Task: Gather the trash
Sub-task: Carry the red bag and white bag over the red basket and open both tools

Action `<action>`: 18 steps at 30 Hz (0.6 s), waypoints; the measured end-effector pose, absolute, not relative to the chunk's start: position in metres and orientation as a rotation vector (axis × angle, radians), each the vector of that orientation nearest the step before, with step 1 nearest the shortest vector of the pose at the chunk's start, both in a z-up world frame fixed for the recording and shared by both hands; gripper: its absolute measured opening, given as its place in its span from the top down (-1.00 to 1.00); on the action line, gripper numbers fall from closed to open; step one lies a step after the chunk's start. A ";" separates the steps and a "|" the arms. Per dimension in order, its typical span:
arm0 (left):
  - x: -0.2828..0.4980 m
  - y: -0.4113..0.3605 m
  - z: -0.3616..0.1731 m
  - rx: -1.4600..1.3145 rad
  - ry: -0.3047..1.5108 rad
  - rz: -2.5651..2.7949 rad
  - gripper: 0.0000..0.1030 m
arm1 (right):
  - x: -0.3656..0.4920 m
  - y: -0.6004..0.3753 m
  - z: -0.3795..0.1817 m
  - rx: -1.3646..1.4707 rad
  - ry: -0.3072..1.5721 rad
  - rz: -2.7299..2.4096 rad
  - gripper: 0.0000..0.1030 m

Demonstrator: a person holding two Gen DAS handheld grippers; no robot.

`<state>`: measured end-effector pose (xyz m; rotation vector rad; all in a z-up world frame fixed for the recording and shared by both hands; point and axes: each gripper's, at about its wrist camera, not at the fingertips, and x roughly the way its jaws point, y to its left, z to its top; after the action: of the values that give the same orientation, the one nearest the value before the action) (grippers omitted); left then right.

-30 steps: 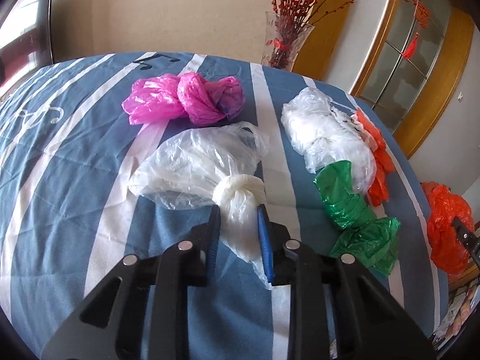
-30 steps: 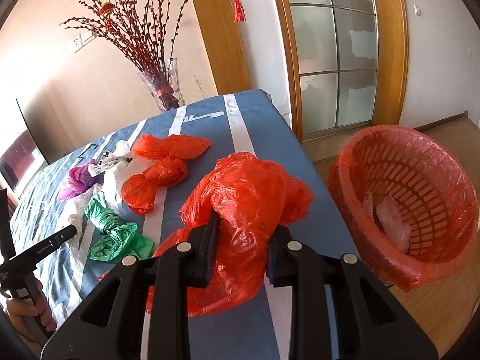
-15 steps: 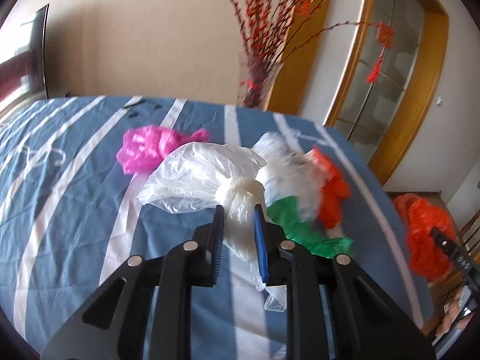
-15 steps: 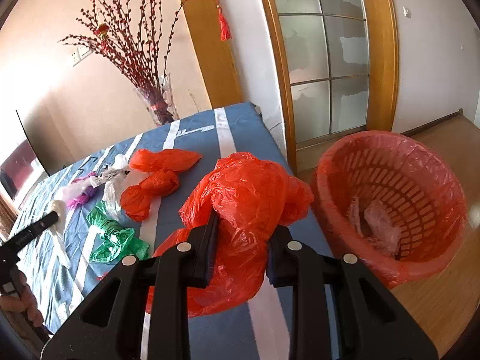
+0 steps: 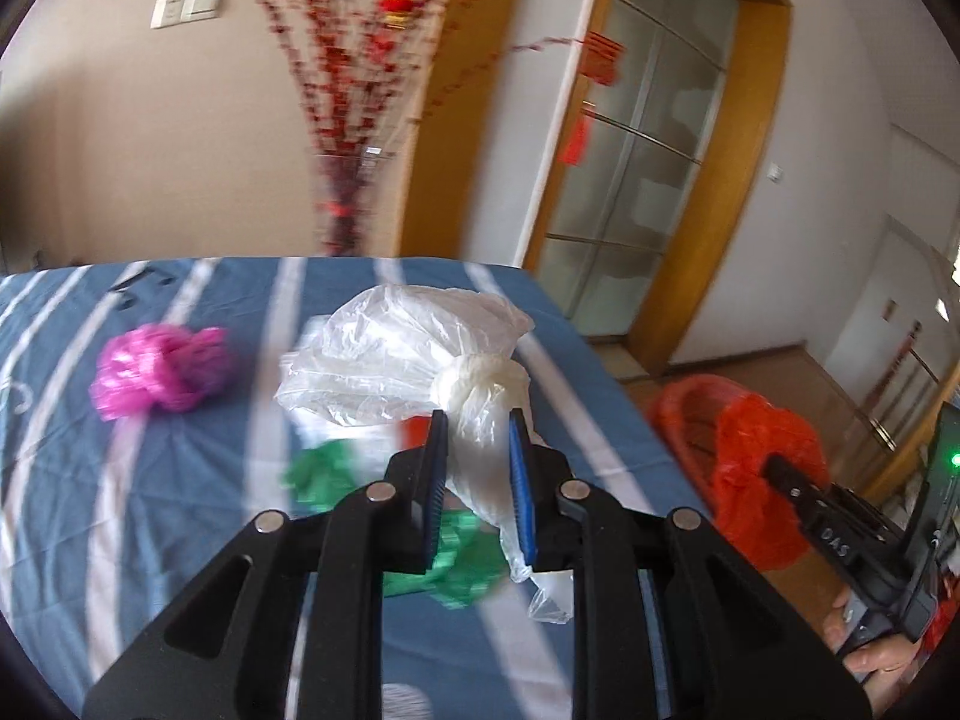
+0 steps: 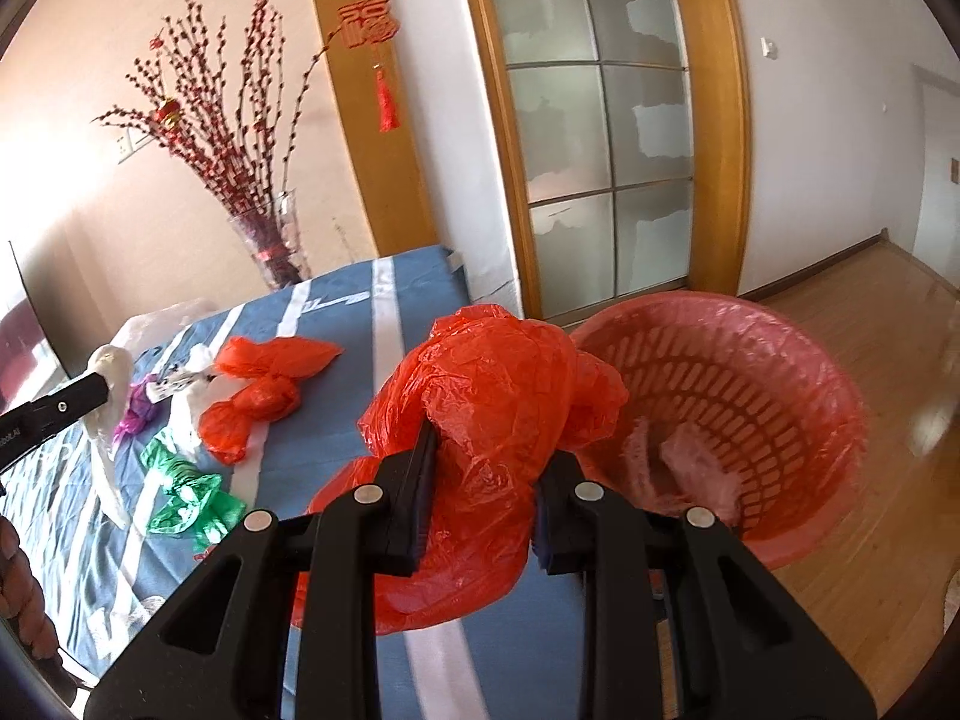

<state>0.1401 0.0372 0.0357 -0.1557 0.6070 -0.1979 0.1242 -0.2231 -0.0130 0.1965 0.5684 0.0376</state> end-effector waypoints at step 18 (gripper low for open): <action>0.181 -0.098 0.020 -0.130 0.664 -0.498 0.60 | 0.120 -0.311 -0.016 0.278 0.531 -0.146 0.49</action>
<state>0.1805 -0.0976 0.0204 -0.1304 0.6639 -0.4983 0.1198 -0.3115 -0.0157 0.2783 0.5305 -0.1455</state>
